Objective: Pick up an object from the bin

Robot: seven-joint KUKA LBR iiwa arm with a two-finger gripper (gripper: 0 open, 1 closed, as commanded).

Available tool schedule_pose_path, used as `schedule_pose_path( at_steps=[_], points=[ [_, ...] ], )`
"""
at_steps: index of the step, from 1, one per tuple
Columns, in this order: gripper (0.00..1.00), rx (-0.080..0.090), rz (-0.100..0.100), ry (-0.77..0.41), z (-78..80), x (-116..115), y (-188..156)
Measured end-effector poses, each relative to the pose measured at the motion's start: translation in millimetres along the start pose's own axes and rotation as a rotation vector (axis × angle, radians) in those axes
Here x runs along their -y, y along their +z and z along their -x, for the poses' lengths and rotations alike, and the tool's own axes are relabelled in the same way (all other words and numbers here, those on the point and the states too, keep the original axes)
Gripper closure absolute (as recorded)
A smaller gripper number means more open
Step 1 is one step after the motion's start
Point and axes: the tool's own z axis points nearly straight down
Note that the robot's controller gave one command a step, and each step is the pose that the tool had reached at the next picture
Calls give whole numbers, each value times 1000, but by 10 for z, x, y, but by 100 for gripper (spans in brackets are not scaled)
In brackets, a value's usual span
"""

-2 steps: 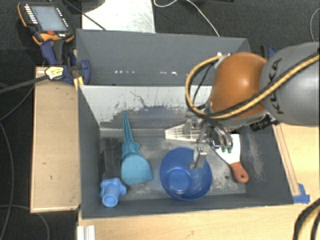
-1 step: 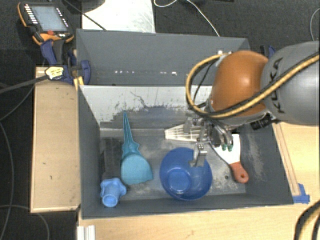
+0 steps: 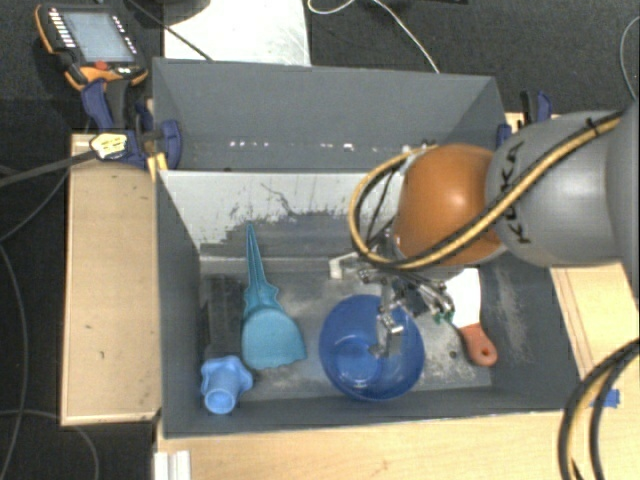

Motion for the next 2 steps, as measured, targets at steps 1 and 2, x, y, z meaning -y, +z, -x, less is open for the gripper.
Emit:
schedule_pose_path(
  at_steps=[1,2],
  points=[
    [0,11,-3,-91,42,115,21],
    [100,19,-2,-290,59,41,249]
  ],
)
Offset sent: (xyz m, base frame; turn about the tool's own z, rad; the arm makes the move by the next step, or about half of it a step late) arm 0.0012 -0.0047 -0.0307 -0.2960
